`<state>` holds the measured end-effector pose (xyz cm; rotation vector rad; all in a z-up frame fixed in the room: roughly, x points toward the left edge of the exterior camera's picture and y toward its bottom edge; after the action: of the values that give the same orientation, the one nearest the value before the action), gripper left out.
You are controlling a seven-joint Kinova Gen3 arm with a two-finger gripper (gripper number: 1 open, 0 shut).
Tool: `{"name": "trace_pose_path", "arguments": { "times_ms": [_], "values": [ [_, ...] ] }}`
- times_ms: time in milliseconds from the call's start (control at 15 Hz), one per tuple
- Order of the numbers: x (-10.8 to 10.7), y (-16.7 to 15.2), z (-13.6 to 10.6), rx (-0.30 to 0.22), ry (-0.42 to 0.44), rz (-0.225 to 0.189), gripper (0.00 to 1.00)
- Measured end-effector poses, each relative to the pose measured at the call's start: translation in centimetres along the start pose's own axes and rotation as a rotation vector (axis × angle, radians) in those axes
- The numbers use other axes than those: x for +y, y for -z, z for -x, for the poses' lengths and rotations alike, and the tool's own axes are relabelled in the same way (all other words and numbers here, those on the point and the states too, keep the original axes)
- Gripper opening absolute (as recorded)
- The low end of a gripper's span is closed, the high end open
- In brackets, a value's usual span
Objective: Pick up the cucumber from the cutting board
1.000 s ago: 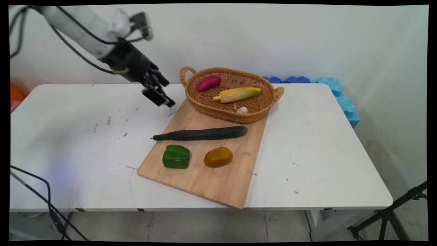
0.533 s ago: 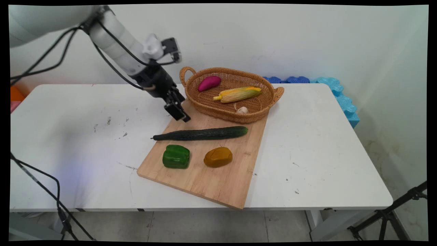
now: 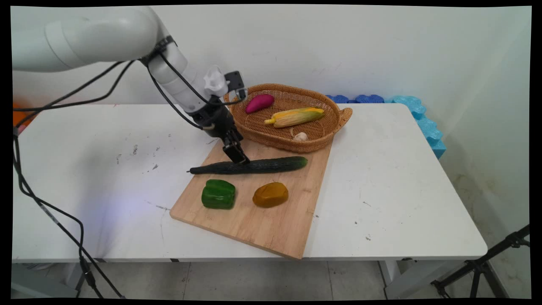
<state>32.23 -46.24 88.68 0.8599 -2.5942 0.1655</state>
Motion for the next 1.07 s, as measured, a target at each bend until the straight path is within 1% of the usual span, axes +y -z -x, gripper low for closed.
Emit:
{"name": "trace_pose_path", "arguments": {
  "times_ms": [333,1000,1067],
  "values": [
    [0.2,-2.3,-0.3,-0.016,-0.031,-0.006,1.00],
    [0.6,-4.4,-0.4,-0.028,-0.083,-0.026,1.00],
    [0.7,-4.5,-0.4,-0.028,-0.089,-0.028,0.00]
  ]
}}
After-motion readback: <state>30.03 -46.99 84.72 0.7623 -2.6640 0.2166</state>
